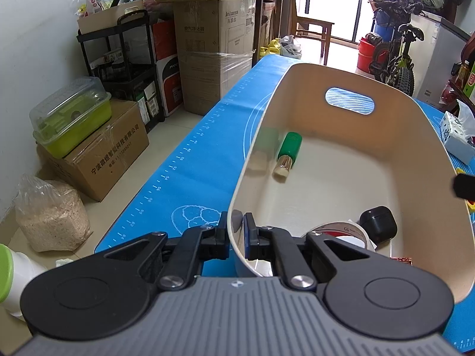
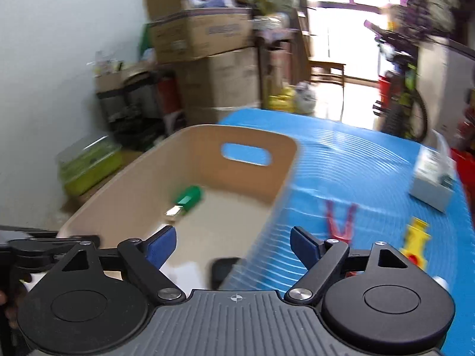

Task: Organize rigid objects
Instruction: 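Carry the clear tape roll into the basket with the right tool and release, then grasp the white pill bottle with the right tool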

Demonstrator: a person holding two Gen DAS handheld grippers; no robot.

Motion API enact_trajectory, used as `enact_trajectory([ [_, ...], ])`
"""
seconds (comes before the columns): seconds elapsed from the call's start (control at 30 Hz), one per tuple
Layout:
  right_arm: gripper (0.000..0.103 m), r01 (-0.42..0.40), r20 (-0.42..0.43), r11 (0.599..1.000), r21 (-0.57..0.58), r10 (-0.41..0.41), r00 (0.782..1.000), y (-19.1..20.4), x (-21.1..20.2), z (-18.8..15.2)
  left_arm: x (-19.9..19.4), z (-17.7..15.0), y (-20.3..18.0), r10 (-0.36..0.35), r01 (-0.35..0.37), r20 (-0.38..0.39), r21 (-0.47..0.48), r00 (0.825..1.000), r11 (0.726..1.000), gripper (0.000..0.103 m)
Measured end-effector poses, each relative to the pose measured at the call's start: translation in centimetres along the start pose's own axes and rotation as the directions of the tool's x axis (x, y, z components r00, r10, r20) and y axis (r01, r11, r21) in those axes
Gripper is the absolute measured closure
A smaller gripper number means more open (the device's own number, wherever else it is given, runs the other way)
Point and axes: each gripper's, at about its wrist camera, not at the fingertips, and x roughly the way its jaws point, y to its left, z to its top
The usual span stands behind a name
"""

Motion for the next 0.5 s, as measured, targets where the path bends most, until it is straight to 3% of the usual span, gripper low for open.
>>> enact_trajectory([
  [0.23,0.017,0.101,0.011,0.989,0.110,-0.103,0.995,-6.4,-1.1,-0.3,0.0,0.0,0.1,0.004,-0.004,-0.001,-0.002,1.000,1.000,0.092],
  [0.5,0.017,0.282,-0.014,0.953,0.110,-0.282,0.959,-12.4,-1.0,-2.5,-0.1,0.0,0.2,0.009,-0.009,-0.001,-0.002,1.000,1.000,0.092],
])
